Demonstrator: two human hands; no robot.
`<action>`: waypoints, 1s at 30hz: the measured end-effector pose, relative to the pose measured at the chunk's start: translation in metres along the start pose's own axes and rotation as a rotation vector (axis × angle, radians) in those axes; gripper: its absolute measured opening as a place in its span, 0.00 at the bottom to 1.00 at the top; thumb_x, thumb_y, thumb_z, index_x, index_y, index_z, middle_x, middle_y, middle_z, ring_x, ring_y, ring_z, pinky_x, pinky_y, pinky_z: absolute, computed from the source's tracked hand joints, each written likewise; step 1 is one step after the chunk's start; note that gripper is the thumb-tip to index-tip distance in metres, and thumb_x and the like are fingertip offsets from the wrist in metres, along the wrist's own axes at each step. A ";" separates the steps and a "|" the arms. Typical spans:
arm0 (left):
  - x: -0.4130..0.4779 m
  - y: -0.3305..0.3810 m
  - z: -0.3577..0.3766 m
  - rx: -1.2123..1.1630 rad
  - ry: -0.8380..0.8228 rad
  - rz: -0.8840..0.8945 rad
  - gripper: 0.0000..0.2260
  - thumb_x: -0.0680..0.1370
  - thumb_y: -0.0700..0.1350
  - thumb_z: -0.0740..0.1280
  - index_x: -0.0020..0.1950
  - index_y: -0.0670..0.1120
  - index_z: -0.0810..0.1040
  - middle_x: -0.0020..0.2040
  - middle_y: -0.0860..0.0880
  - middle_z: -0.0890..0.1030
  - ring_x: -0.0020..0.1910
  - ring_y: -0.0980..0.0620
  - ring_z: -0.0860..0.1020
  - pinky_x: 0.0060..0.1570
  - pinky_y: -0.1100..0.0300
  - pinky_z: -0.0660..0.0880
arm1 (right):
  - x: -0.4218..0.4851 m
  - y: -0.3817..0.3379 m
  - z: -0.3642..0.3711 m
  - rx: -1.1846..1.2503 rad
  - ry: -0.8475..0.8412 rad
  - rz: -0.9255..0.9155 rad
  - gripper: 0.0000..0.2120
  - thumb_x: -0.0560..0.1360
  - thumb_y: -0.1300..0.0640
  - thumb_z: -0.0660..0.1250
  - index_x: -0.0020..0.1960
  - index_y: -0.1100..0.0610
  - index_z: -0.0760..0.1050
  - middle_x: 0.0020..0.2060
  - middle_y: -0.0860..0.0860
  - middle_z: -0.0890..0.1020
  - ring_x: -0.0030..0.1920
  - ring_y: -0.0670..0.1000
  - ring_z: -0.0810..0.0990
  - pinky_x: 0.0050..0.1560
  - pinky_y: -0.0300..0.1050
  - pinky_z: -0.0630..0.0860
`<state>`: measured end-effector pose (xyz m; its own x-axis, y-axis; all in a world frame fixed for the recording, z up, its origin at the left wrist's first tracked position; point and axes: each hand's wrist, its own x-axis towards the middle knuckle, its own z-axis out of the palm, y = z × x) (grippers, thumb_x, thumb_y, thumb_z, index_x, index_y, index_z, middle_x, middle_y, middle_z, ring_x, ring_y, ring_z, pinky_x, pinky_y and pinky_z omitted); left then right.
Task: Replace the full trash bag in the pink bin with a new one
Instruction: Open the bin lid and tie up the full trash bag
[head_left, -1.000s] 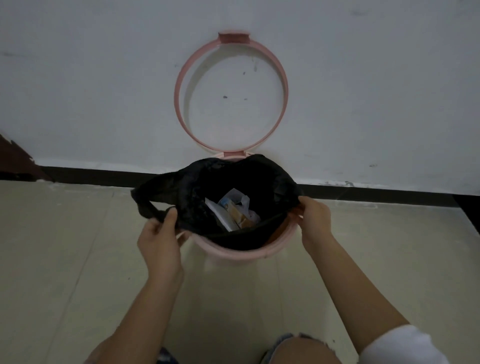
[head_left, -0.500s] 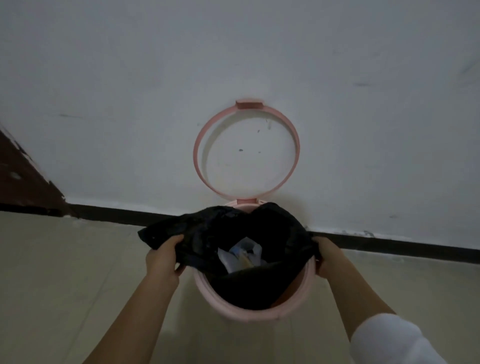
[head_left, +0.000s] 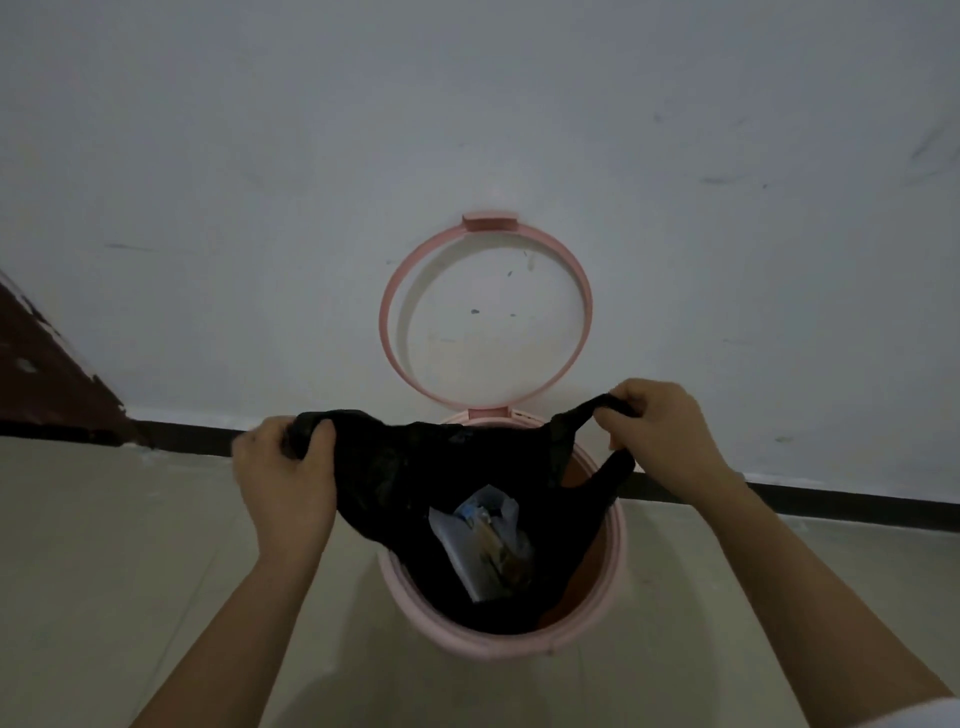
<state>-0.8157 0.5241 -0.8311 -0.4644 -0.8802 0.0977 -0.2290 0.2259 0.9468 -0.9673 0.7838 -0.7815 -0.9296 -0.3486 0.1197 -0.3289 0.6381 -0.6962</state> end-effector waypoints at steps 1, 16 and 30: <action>-0.002 0.008 0.001 0.020 0.010 0.074 0.08 0.72 0.48 0.68 0.44 0.44 0.78 0.50 0.43 0.78 0.52 0.43 0.77 0.46 0.57 0.76 | -0.002 -0.006 -0.004 -0.167 0.050 -0.140 0.05 0.72 0.61 0.66 0.40 0.61 0.79 0.32 0.57 0.82 0.34 0.55 0.78 0.35 0.46 0.71; -0.057 0.061 0.043 0.054 -0.982 0.212 0.29 0.68 0.51 0.75 0.65 0.62 0.65 0.50 0.56 0.79 0.48 0.55 0.80 0.45 0.68 0.75 | -0.040 -0.040 -0.006 -0.002 0.047 -0.280 0.08 0.70 0.65 0.70 0.48 0.59 0.83 0.38 0.50 0.85 0.36 0.45 0.81 0.45 0.39 0.79; -0.076 0.056 0.056 0.115 -0.941 0.270 0.16 0.82 0.54 0.52 0.54 0.50 0.77 0.45 0.40 0.82 0.45 0.41 0.79 0.50 0.42 0.73 | -0.038 -0.023 0.022 0.035 -0.189 -0.140 0.07 0.70 0.60 0.69 0.47 0.53 0.82 0.38 0.48 0.82 0.39 0.46 0.78 0.39 0.33 0.70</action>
<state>-0.8415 0.6272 -0.8029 -0.9933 -0.1129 -0.0255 -0.0743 0.4536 0.8881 -0.9210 0.7672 -0.7851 -0.8264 -0.5567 0.0847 -0.4437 0.5510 -0.7068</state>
